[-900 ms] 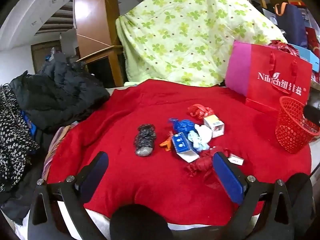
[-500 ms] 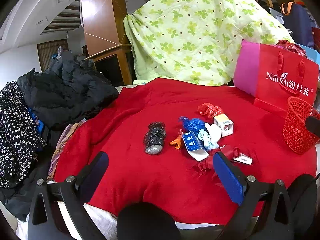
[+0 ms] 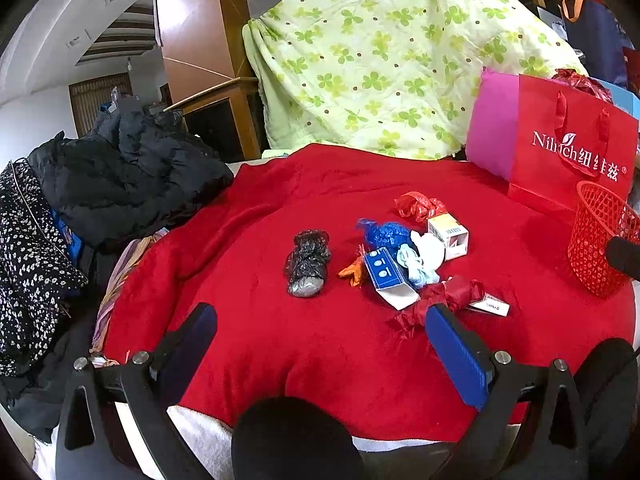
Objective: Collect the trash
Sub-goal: 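Move both tools toward the trash items on the red cloth, then grasp the long white medicine box with the right tool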
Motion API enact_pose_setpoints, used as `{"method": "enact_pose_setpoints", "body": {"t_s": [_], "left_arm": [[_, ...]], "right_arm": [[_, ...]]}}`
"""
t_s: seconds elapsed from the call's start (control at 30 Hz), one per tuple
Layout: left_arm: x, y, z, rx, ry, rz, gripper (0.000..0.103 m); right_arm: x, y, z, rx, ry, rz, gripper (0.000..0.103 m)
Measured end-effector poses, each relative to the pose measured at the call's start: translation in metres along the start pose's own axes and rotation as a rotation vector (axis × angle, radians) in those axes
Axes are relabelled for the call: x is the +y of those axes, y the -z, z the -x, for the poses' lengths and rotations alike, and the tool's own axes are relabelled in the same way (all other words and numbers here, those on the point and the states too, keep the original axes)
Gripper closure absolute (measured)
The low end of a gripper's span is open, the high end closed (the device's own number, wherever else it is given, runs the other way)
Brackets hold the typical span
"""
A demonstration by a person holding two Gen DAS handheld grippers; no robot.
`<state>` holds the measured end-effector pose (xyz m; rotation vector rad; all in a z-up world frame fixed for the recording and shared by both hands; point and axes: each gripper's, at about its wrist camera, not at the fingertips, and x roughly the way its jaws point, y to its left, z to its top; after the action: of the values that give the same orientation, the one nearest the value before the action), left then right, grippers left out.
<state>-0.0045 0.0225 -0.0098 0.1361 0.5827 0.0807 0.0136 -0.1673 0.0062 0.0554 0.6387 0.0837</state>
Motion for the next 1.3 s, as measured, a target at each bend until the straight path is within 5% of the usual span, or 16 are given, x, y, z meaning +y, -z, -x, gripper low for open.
{"method": "enact_pose_setpoints", "body": {"t_s": [1.0,1.3], "left_arm": [[0.005,0.015,-0.031,0.07,0.022,0.004,0.0],[-0.004,0.019,-0.069,0.136,0.2,0.02,0.0]], "right_arm": [[0.009,0.006,-0.03,0.05,-0.05,-0.004,0.0],[-0.013,0.018,-0.058,0.102,-0.048,-0.037,0.0]]}}
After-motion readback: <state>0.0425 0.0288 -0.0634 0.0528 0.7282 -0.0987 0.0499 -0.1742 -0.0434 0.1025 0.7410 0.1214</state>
